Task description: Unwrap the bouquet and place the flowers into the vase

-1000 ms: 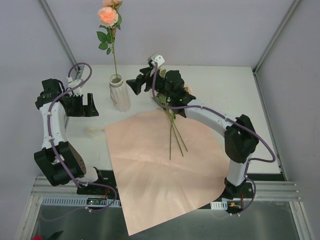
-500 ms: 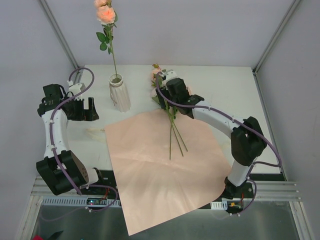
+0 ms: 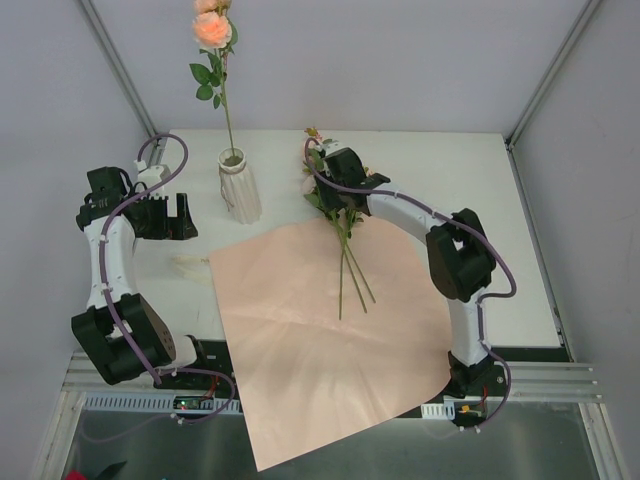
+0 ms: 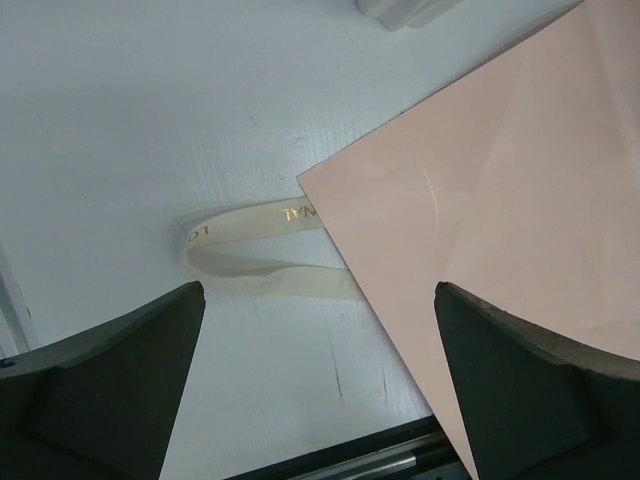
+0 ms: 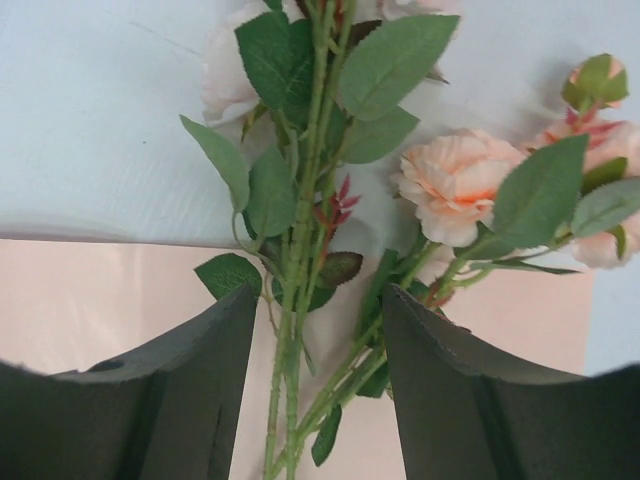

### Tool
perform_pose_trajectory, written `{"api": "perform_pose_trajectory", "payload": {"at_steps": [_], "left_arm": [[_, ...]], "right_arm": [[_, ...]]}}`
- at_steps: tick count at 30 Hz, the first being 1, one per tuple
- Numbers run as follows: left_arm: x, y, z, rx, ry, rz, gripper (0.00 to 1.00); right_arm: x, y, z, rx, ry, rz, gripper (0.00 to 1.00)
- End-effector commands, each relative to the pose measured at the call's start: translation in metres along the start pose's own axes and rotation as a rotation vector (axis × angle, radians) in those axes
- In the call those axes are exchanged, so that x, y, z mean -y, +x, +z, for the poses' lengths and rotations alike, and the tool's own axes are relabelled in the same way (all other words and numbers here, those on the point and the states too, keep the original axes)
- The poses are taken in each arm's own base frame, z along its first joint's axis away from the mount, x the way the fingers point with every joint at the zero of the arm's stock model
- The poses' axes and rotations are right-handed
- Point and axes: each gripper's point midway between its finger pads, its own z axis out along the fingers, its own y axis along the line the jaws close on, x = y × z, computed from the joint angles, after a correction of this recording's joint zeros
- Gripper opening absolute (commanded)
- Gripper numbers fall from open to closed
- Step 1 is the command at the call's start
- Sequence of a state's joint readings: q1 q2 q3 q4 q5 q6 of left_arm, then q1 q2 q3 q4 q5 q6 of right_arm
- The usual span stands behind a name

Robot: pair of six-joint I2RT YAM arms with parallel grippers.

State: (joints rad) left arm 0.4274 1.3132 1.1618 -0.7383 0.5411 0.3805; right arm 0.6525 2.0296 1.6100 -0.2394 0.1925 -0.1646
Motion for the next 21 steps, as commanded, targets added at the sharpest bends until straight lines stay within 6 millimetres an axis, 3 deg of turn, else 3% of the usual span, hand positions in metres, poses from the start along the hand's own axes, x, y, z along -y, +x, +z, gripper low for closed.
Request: {"api": "perform_pose_trajectory", "payload": {"at_steps": [1, 8, 13, 17, 21], "left_arm": [[0.000, 0.002, 0.004, -0.004, 0.020, -0.010, 0.99], [-0.003, 0.005, 0.008, -0.023, 0.017, -0.016, 0.99], [-0.006, 0.003, 0.006, -0.018, 0.002, -0.014, 0.99], [-0.007, 0.003, 0.006, -0.019, -0.004, -0.012, 0.99], [-0.007, 0.005, 0.004, -0.019, -0.013, -0.010, 0.99]], "right_arm": [[-0.015, -0.014, 0.006, 0.013, -0.056, 0.022, 0.56], [-0.016, -0.004, 0.030, -0.049, -0.054, 0.043, 0.54], [-0.016, 0.007, 0.041, -0.091, -0.061, 0.069, 0.38], [-0.019, 0.004, 0.037, -0.082, -0.084, 0.086, 0.23], [-0.022, -0.021, 0.013, 0.001, -0.112, 0.111, 0.20]]}}
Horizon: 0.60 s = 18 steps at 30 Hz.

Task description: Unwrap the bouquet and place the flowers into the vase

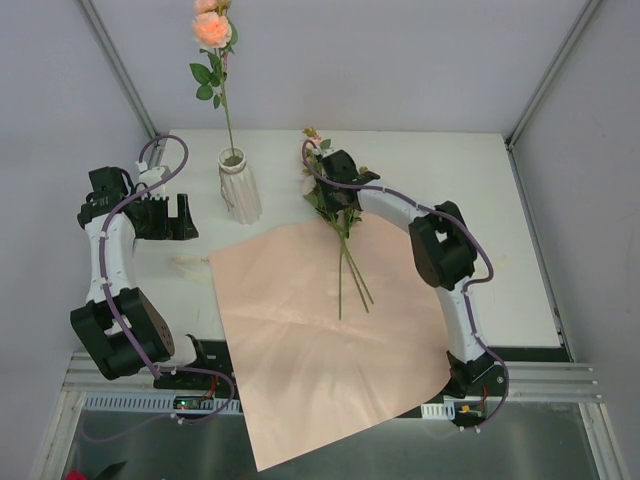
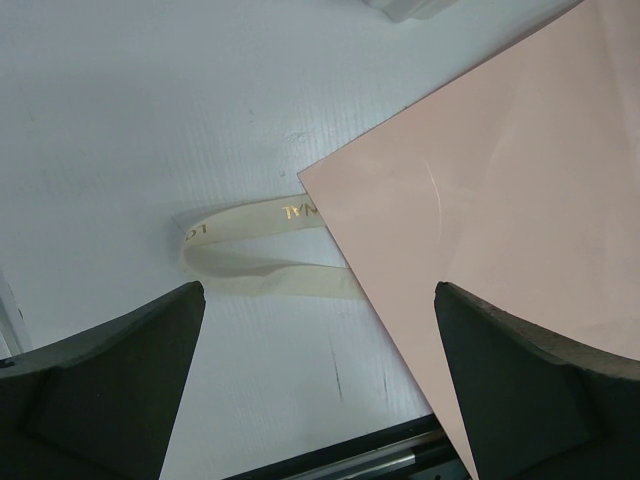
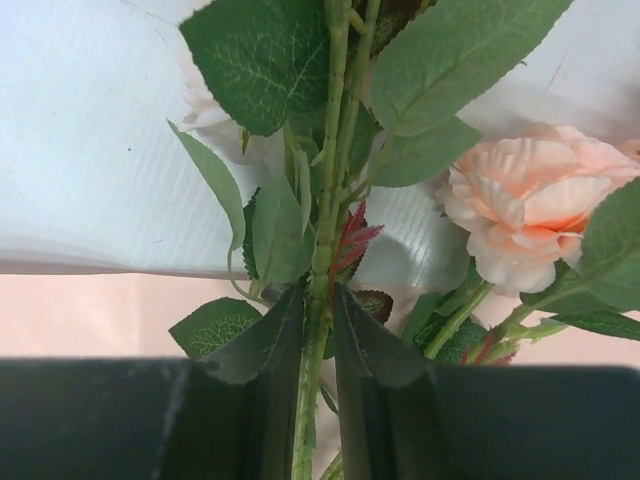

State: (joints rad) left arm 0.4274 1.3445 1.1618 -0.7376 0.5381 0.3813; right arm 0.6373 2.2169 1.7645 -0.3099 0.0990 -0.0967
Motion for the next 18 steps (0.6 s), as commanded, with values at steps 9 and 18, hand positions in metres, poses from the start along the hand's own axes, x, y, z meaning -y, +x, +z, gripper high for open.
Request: {"api": "perform_pose_trajectory", "payload": {"at_steps": [9, 18], "left_arm": [[0.000, -0.002, -0.008, 0.024, -0.022, 0.012, 0.99], [0.000, -0.006, -0.012, 0.033, -0.029, 0.015, 0.99]], "right_arm": [[-0.030, -0.080, -0.108, 0.271, -0.109, 0.032, 0.03], [-0.056, -0.109, -0.182, 0.456, -0.232, 0.051, 0.01]]}}
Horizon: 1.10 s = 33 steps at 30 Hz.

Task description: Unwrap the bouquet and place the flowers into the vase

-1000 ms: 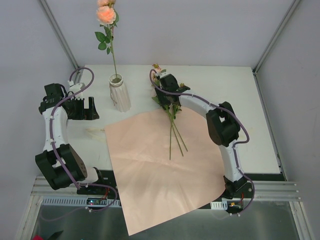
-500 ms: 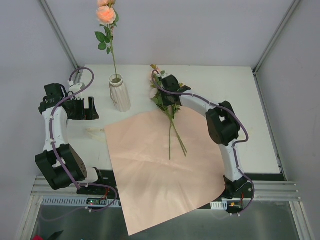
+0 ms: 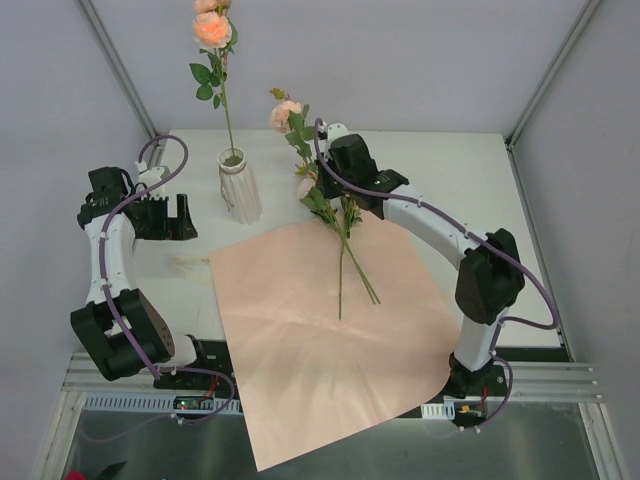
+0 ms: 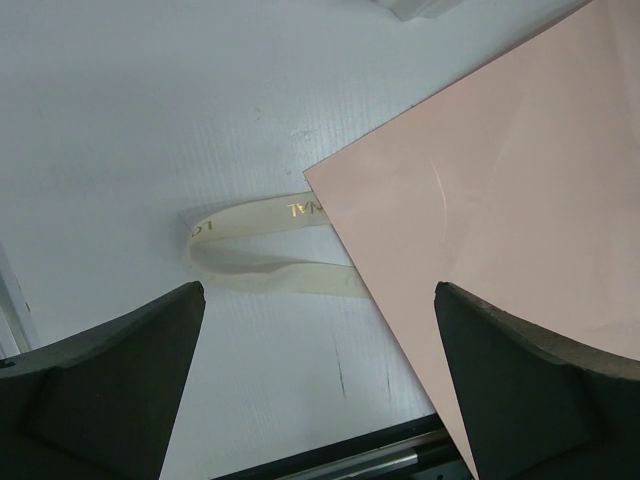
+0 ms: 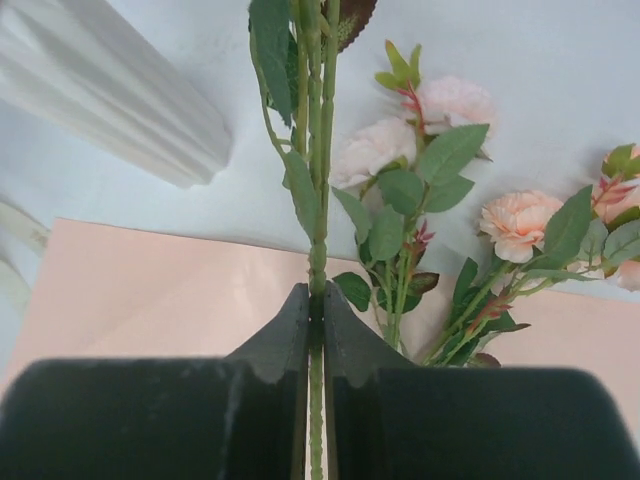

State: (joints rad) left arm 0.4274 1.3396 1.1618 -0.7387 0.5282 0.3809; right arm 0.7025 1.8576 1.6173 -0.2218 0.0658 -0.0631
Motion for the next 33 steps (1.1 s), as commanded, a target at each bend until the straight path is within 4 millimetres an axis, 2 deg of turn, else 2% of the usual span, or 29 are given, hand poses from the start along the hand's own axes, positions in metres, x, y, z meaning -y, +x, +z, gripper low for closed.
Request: {"api": "perform_pose_trajectory", "payload": {"at_steps": [1, 2, 4, 5, 7, 8, 10, 12, 13, 14, 15, 16, 17, 19, 20, 23, 33], "left_arm": [[0.002, -0.007, -0.012, 0.033, -0.017, 0.011, 0.99], [0.001, -0.008, -0.013, 0.035, -0.022, 0.008, 0.99], [0.001, -0.011, -0.013, 0.036, -0.022, -0.005, 0.99], [0.001, -0.011, -0.014, 0.036, -0.023, -0.011, 0.99], [0.000, -0.015, -0.014, 0.038, -0.032, -0.030, 0.99], [-0.002, -0.019, -0.017, 0.047, -0.047, -0.032, 0.99], [-0.006, -0.022, -0.016, 0.046, -0.056, -0.073, 0.99], [-0.006, -0.028, -0.016, 0.058, -0.040, -0.093, 0.99], [-0.006, -0.030, -0.016, 0.062, -0.035, -0.106, 0.99], [-0.007, -0.035, -0.018, 0.071, -0.034, -0.110, 0.99], [-0.008, -0.037, -0.017, 0.071, -0.028, -0.123, 0.99], [-0.008, -0.039, -0.017, 0.074, -0.024, -0.125, 0.99], [-0.007, -0.041, -0.018, 0.080, -0.020, -0.123, 0.99], [-0.005, -0.041, -0.018, 0.082, -0.013, -0.117, 0.99], [-0.005, -0.040, -0.019, 0.083, -0.012, -0.117, 0.99], [-0.002, -0.037, -0.018, 0.080, 0.004, -0.109, 0.99], [0.004, -0.038, -0.024, 0.100, 0.015, -0.059, 0.99]], "right_arm": [[-0.025, -0.064, -0.047, 0.212, -0.110, 0.043, 0.01], [-0.030, -0.085, -0.060, 0.280, -0.132, 0.052, 0.01], [-0.047, -0.113, -0.082, 0.362, -0.223, 0.059, 0.01], [-0.057, -0.145, -0.105, 0.484, -0.278, 0.081, 0.01], [-0.075, -0.161, -0.123, 0.606, -0.387, 0.070, 0.01], [-0.086, -0.197, -0.157, 0.802, -0.457, 0.056, 0.01], [-0.103, -0.219, -0.182, 0.940, -0.535, 0.023, 0.01], [-0.124, -0.242, -0.200, 1.088, -0.606, -0.020, 0.01], [-0.133, -0.265, -0.223, 1.176, -0.635, -0.039, 0.01], [-0.142, -0.270, -0.214, 1.197, -0.654, -0.047, 0.01], [-0.150, -0.278, -0.221, 1.234, -0.673, -0.044, 0.01], [-0.153, -0.297, -0.245, 1.319, -0.692, -0.045, 0.01], [-0.160, -0.301, -0.242, 1.377, -0.713, -0.045, 0.01], [-0.165, -0.314, -0.256, 1.472, -0.719, -0.068, 0.01], [-0.169, -0.325, -0.257, 1.484, -0.725, -0.061, 0.01], [-0.169, -0.341, -0.260, 1.533, -0.711, -0.038, 0.01], [-0.160, -0.342, -0.221, 1.535, -0.619, -0.008, 0.01]]}}
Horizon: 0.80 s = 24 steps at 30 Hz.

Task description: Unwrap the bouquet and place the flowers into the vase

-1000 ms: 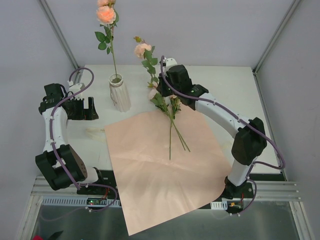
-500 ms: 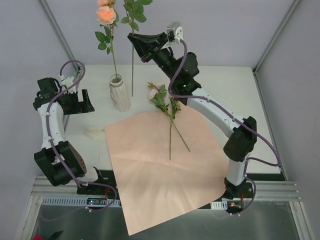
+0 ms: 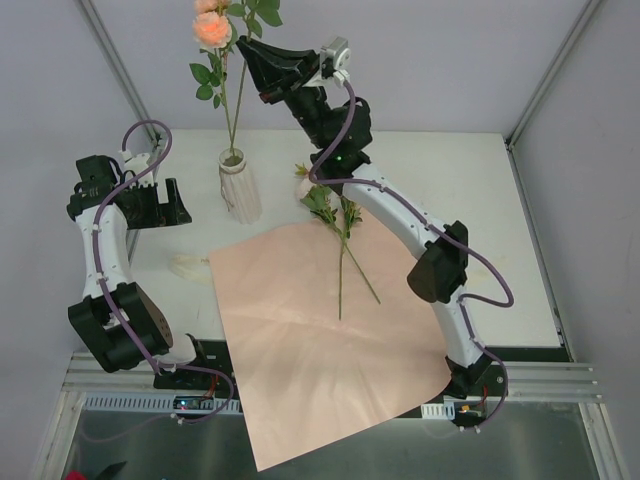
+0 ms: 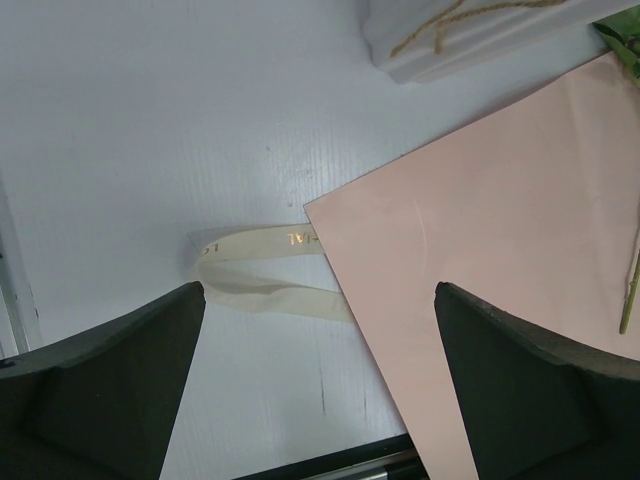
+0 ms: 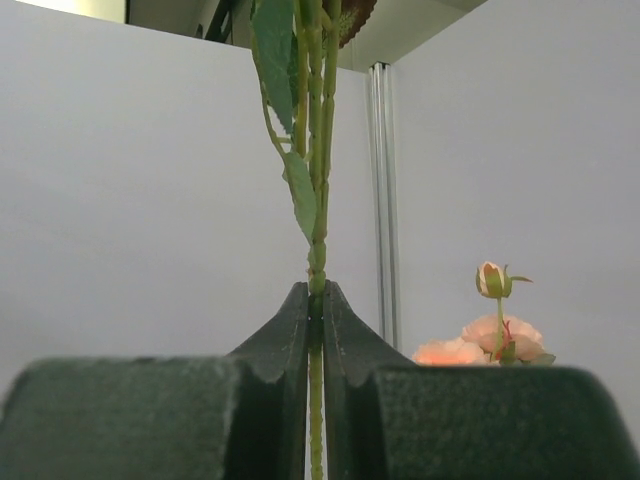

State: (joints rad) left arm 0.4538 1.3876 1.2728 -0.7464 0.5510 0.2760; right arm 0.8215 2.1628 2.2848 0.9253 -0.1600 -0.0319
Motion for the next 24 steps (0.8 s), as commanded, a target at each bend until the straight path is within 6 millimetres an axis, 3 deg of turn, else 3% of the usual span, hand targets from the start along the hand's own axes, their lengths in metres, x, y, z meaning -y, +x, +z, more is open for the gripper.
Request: {"api": "perform_pose_trajectory", "payload": {"at_steps": [1, 6, 13, 20, 21, 22, 24], "left_arm": [[0.010, -0.007, -0.012, 0.040, 0.028, 0.035, 0.99], [0.012, -0.009, -0.013, 0.045, 0.039, 0.051, 0.99], [0.012, -0.006, -0.011, 0.036, 0.049, 0.051, 0.99], [0.011, -0.003, -0.012, 0.032, 0.036, 0.037, 0.99], [0.011, -0.002, -0.012, 0.032, 0.030, 0.038, 0.99], [0.010, -0.002, -0.012, 0.031, 0.025, 0.039, 0.99], [0.009, -0.001, -0.012, 0.028, 0.021, 0.039, 0.99]], "right_arm": [[0.008, -0.021, 0.006, 0.112, 0.024, -0.051, 0.01], [0.021, 0.004, 0.001, 0.098, 0.059, -0.061, 0.01], [0.033, 0.061, -0.017, -0.005, 0.089, -0.063, 0.01], [0.022, 0.133, -0.043, -0.163, 0.055, 0.011, 0.01], [0.024, 0.153, -0.056, -0.219, 0.065, 0.020, 0.01], [0.016, 0.152, -0.056, -0.242, 0.062, 0.020, 0.02], [0.014, 0.173, -0.071, -0.403, 0.093, 0.002, 0.12]]}}
